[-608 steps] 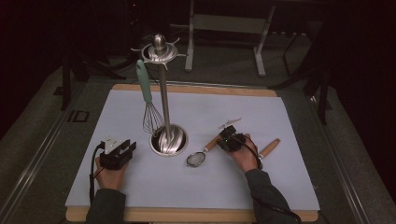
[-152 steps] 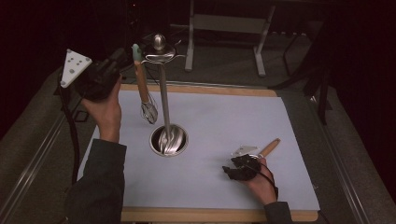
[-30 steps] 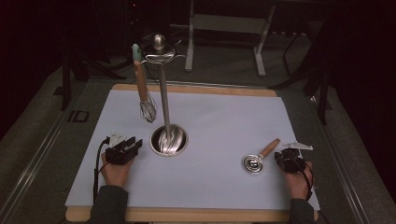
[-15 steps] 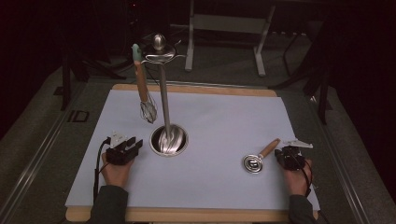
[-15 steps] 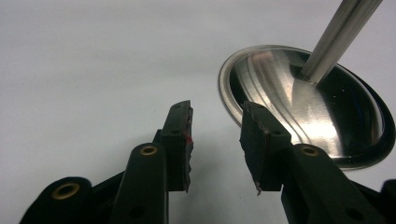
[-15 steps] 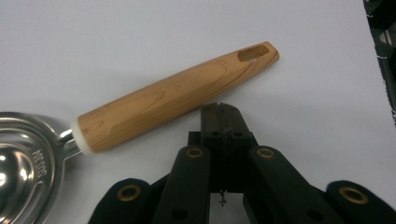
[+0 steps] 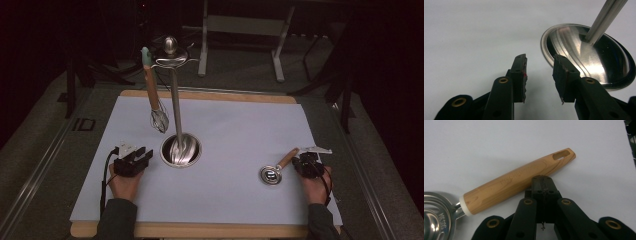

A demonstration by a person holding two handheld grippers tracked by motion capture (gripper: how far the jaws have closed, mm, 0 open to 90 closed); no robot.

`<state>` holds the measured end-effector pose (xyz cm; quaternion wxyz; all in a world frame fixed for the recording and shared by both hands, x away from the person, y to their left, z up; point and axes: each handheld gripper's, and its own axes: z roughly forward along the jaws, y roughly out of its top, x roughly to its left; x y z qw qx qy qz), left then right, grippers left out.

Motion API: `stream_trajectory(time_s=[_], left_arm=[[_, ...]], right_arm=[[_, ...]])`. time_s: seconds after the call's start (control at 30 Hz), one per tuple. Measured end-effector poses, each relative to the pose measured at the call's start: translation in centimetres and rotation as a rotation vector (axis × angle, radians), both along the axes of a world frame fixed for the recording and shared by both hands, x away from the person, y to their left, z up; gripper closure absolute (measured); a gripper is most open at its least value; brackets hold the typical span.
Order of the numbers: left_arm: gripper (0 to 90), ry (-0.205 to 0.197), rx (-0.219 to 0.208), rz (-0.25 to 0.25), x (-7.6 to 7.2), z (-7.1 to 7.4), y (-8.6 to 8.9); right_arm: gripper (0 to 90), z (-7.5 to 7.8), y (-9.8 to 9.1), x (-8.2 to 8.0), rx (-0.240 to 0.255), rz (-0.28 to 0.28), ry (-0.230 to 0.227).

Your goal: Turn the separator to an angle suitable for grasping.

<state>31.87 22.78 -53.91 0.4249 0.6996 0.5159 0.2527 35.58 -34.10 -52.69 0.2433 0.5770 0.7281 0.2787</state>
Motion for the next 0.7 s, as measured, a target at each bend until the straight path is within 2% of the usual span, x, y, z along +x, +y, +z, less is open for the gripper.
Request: stream_trajectory(time_s=[0.7], left_arm=[[63.3, -0.001, 0.005, -0.002, 0.0, 0.0, 0.0]], right_arm=[[90.0, 0.2, 1.4, 1.7, -0.026, 0.049, 0.024]])
